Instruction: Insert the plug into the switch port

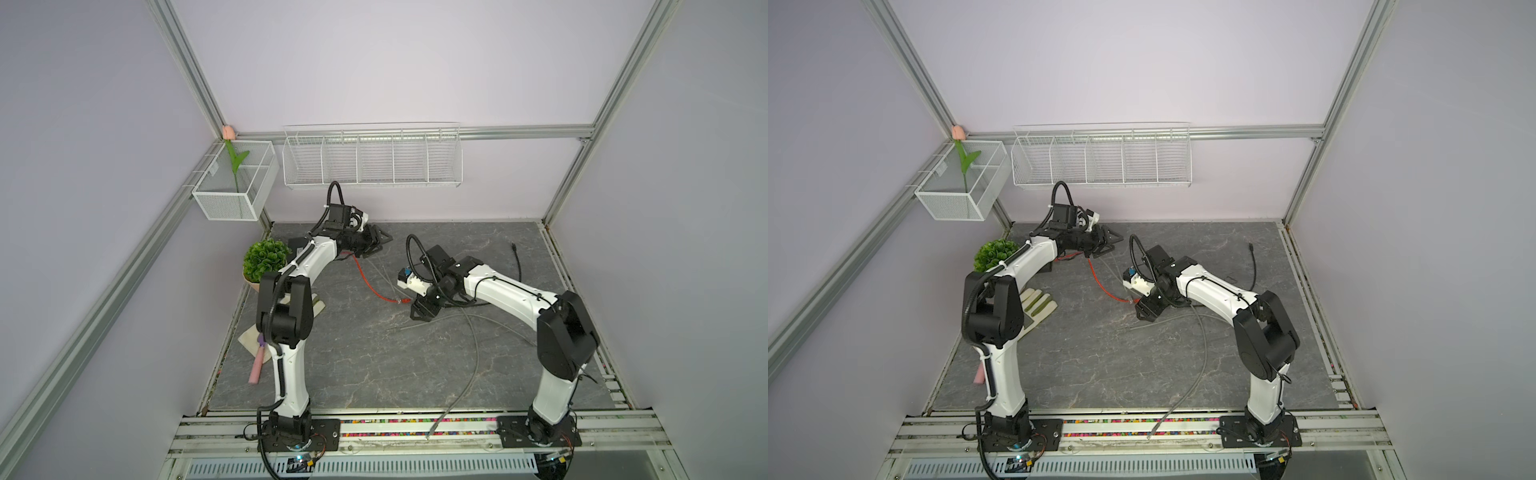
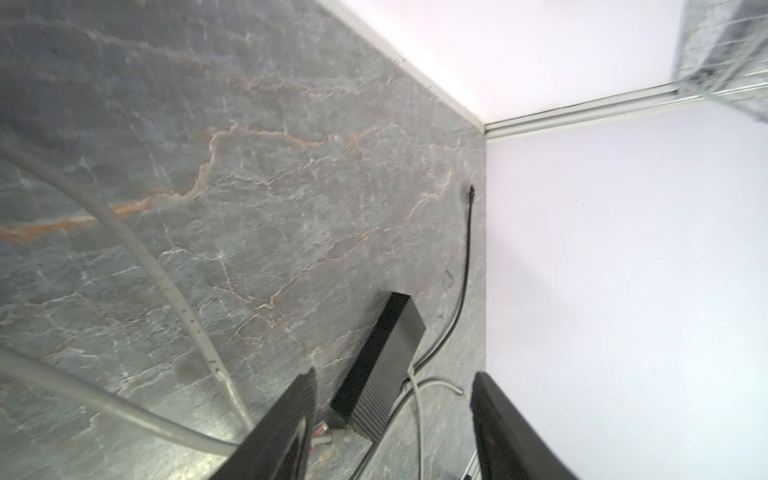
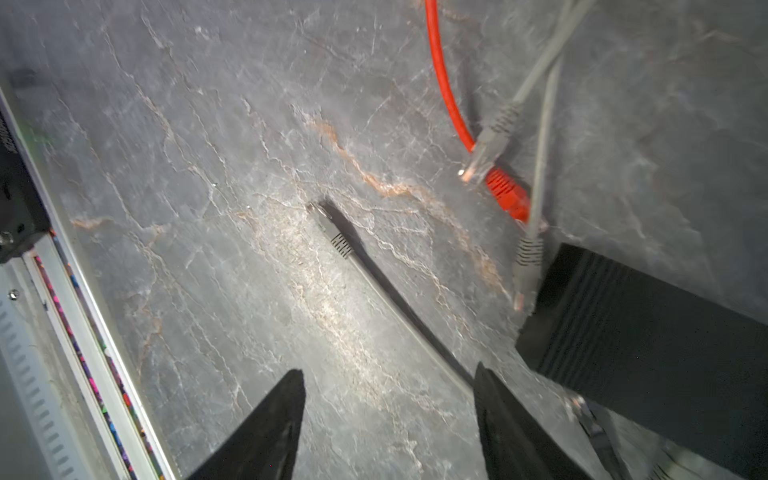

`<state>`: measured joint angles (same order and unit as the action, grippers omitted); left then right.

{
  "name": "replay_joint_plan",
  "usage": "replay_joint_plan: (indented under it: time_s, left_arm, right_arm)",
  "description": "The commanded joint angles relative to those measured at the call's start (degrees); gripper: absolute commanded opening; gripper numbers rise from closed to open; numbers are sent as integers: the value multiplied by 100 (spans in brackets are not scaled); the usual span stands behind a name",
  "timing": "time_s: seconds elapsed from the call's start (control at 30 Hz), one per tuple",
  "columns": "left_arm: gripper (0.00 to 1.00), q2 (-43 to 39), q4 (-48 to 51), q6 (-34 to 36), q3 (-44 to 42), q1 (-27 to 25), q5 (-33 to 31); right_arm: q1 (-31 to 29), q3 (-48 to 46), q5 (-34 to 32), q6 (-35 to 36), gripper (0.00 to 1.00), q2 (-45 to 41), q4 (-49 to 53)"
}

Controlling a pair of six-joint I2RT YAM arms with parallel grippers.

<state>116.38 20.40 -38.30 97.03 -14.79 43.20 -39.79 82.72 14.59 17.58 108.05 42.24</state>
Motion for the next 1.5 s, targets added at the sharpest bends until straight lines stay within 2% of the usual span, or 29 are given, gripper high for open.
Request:
replay_joint_plan:
  time_s: [0.0,0.1,0.23,0.43,0.6,0.83,1.2,1.47]
  left_arm:
    - [61,-514,-742,-608,-371,95,234]
    - [61,-923,-1093,-866,-772,253,252]
    - [61,-1225,-1013,-804,-998,353,287]
    - [61,-1466,-776,-573,-1079,380,220]
    - [61,-1560,-681,-506,-1090,380,166]
    - [61,-1682,-498,-353,-1058,380,60]
    - [61,-1937,-355,-363,-361,455,-199]
    - [62,-2014,-1160,-1045,-133,482,-122]
  right_arm:
    - [-122,93,64,438,68,346,-51]
    - [-150,73,47,434,68,506,-243]
    - [-321,167,-132,570,68,736,-230]
    - [-720,34,-1105,511,64,1053,-511]
    - [-758,113,-1469,410,37,1367,-482]
    - [-767,321,-1662,403,7,1476,-540]
    - [-488,1287,-1885,505,7,405,-545]
    - [-30,1949,-1449,257,7,-653,-1044]
